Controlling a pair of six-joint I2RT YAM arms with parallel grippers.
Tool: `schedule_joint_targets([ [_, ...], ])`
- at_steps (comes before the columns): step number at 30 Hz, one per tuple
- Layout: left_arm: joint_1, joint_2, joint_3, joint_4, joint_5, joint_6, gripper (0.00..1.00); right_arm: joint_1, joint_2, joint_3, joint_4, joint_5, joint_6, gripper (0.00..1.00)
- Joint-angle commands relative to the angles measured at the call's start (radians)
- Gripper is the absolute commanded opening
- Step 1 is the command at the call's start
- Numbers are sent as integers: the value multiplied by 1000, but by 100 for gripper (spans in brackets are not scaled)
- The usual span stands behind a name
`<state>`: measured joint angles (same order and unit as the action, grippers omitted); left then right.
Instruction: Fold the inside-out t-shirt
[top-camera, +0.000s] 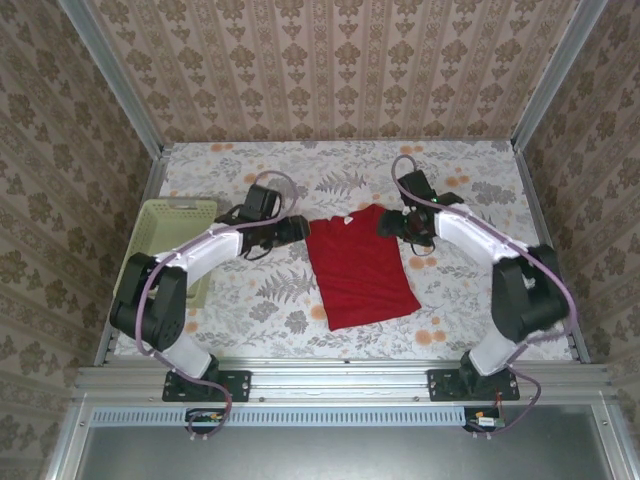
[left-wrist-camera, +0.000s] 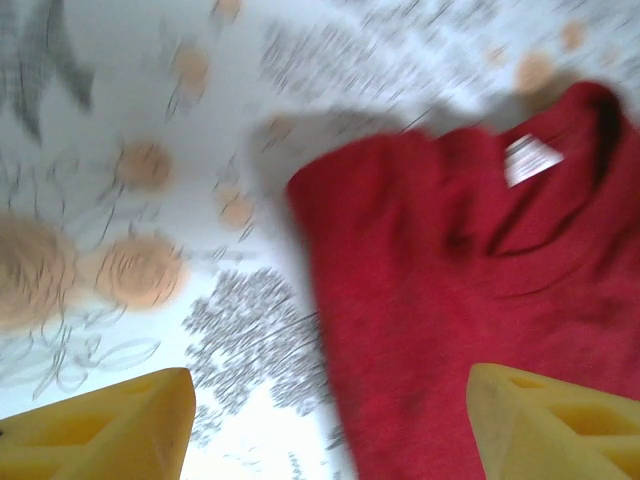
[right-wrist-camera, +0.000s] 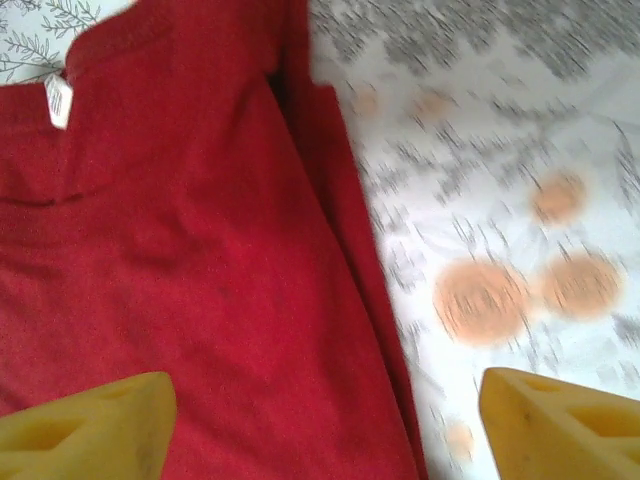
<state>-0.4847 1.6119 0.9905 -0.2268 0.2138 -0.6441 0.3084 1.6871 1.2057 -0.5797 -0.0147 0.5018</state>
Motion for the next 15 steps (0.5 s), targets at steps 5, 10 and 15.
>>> schedule_joint_targets([
  [5,-7,62,-3,113,33,-52,74,-26,248,176,17,-55,-91,85],
  [10,-12,115,5,131,35,-70,74,-29,350,235,-1,-81,-68,78],
  [15,-37,171,32,142,38,-89,74,-40,415,259,-12,-104,-49,56],
])
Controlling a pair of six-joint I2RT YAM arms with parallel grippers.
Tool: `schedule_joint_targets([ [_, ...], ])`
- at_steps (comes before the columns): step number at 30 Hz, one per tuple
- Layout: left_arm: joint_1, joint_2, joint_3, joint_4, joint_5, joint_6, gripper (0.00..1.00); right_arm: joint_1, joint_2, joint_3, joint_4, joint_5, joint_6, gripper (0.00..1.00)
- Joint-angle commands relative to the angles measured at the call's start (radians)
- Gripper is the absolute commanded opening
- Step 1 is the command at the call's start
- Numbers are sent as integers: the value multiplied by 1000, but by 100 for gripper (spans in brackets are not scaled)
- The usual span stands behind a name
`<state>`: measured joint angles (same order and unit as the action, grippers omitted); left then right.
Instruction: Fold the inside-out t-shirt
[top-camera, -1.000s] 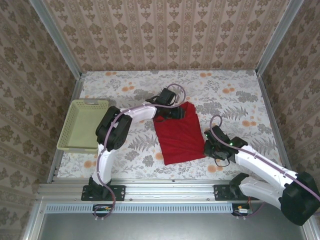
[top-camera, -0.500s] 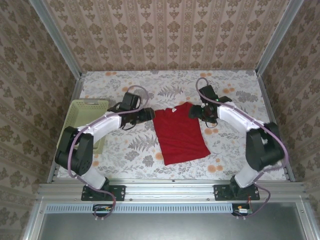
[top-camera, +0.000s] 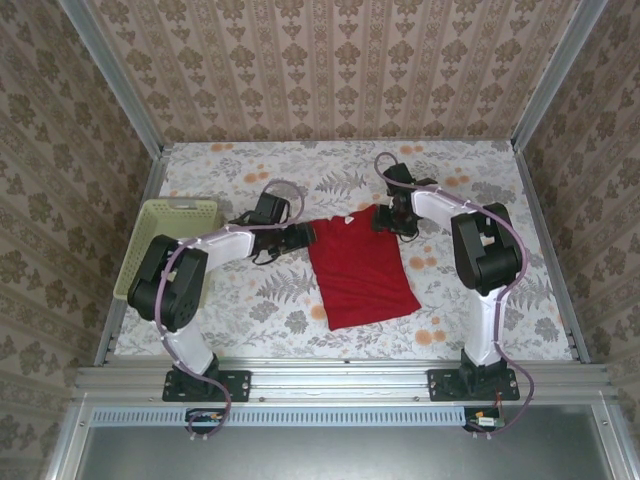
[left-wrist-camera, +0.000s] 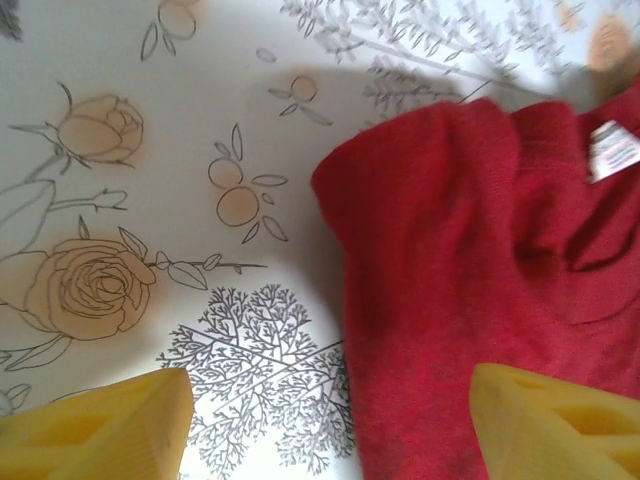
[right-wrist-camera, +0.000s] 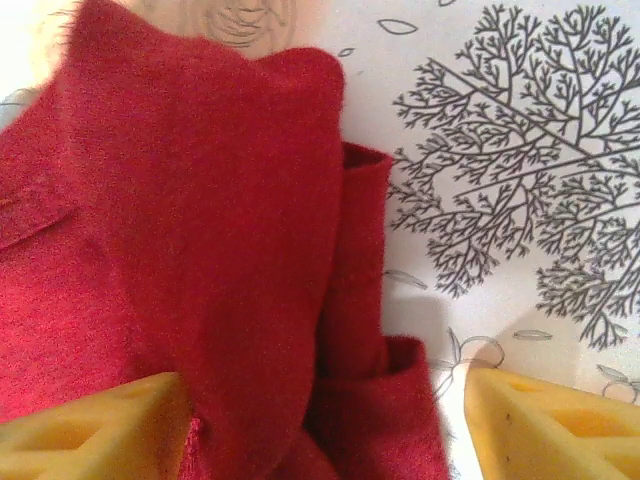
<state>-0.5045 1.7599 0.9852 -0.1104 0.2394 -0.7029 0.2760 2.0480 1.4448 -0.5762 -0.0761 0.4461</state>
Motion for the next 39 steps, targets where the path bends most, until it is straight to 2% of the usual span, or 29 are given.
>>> schedule_joint_targets([
  [1,-21,31,40,26,11,-35,74,-13,56,16,-13,-44,13,50],
  [3,-30,42,50,28,8,-42,74,-33,43,-23,24,-59,33,34],
  [7,-47,70,82,11,3,-40,75,-60,24,-69,75,-112,47,14],
  [13,-75,143,150,0,17,-39,72,-60,-34,-190,192,-176,112,0],
  [20,-99,255,224,16,51,-52,62,-24,-46,-274,306,-271,181,0],
  [24,-109,305,266,37,75,-53,52,35,-41,-277,332,-293,198,0],
  [32,-112,271,239,120,95,-51,38,61,-93,-325,378,-304,254,0],
  [39,-95,219,174,163,91,-53,17,27,-159,-385,382,-261,248,0],
])
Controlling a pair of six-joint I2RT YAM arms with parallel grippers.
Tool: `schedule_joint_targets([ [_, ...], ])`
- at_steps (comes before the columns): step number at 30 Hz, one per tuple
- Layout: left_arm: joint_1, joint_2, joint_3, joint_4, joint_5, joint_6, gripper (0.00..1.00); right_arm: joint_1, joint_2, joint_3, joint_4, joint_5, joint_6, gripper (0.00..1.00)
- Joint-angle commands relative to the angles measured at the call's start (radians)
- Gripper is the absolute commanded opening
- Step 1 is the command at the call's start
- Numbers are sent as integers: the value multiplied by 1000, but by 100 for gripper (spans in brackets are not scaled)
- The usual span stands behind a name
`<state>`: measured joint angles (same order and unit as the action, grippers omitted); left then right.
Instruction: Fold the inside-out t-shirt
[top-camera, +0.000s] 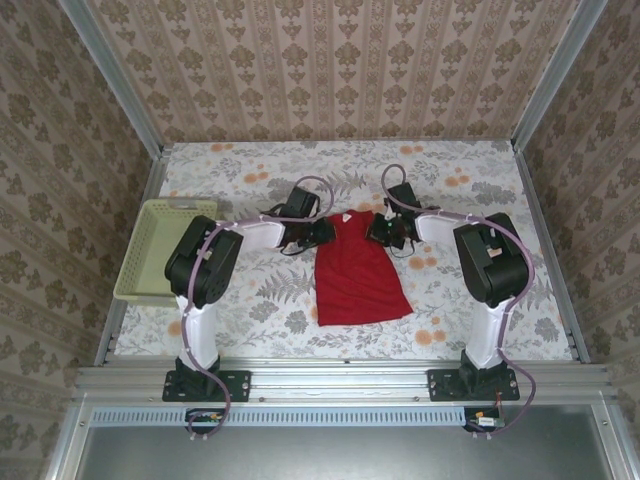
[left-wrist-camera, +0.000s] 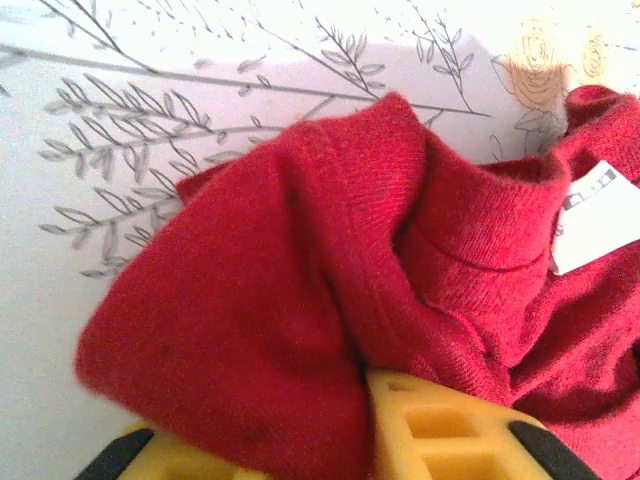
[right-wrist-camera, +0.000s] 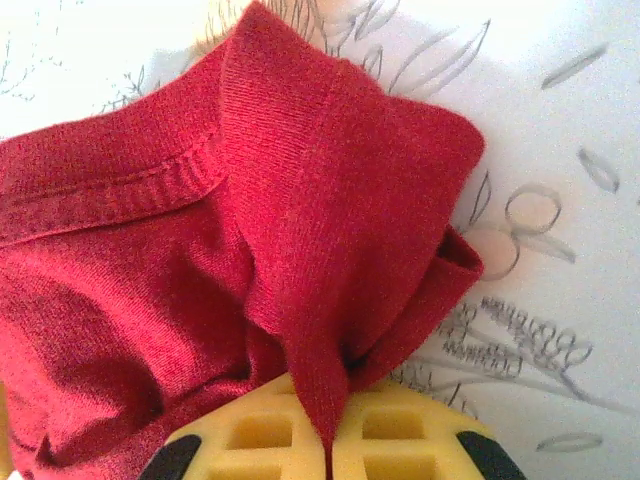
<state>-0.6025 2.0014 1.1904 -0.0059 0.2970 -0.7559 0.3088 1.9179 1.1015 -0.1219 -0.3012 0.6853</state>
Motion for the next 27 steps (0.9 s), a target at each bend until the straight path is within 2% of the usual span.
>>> schedule_joint_targets([
  [1,9,-38,-50,65,30,1,12,-20,-41,-47,-76,-35,3,0],
  [4,22,-112,-124,108,30,-4,0,-42,-84,-70,-74,-43,-21,0],
  [8,49,-271,-339,353,87,-91,0,-41,-164,-132,-12,-135,-32,0],
  [11,49,-382,-408,355,96,-84,0,-41,-243,-178,9,-150,-27,0],
  [14,64,-439,-417,350,104,-78,0,-43,-290,-153,14,-146,-38,0],
  [18,129,-442,-310,278,118,-37,0,-63,-277,-3,2,-162,-43,0],
  [23,240,-372,-29,167,151,53,0,-92,-154,320,-58,-173,-72,0],
  [25,260,-351,103,126,162,115,0,-100,-107,453,-73,-186,-72,0],
  [27,261,-359,155,98,149,169,0,-100,-86,543,-84,-196,-73,0],
])
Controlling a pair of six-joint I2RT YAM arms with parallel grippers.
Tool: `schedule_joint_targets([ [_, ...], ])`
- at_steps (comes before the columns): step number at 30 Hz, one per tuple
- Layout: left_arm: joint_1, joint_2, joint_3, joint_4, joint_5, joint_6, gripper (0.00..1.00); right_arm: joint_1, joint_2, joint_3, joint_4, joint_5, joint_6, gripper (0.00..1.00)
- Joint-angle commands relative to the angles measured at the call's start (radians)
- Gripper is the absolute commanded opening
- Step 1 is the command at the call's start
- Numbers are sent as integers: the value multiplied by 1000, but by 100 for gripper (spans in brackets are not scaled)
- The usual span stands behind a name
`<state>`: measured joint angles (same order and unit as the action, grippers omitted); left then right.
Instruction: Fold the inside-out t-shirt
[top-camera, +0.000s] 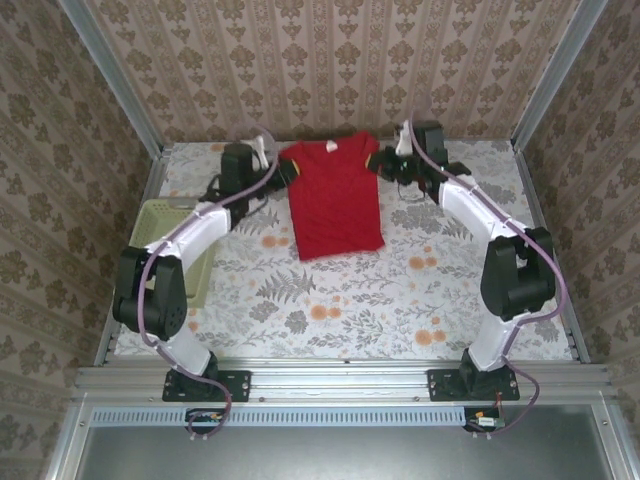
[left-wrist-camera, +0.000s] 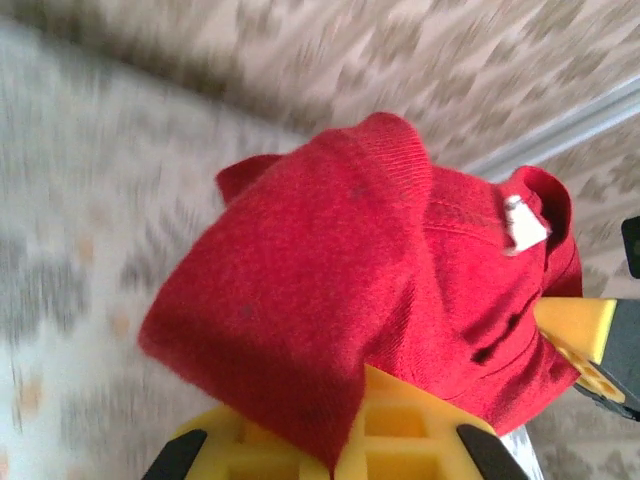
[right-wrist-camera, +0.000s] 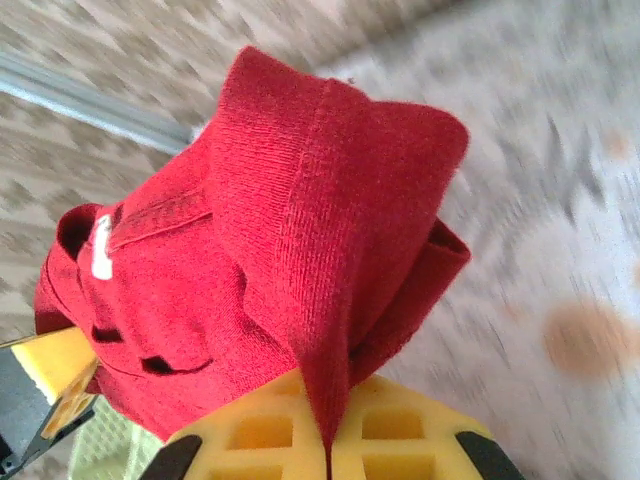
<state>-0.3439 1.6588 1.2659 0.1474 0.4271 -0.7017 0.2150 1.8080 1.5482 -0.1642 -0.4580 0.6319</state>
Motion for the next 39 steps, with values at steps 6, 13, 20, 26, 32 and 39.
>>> schedule_joint_targets([
  [6,-38,-137,-226,111,26,111,0,3,-54,-78,24,-63,-50,0],
  [13,-225,-312,-714,299,-61,4,0,71,-262,-660,177,-29,-16,0],
  [20,-417,-548,-834,136,-275,0,0,177,-540,-887,86,93,-11,0],
  [26,-339,-565,-742,77,-317,79,0,172,-577,-782,29,199,-71,0],
  [32,-249,-369,-599,88,-251,114,0,154,-395,-638,22,215,-99,0],
  [39,-206,-105,-494,103,-229,133,0,102,-190,-536,35,211,-135,0],
])
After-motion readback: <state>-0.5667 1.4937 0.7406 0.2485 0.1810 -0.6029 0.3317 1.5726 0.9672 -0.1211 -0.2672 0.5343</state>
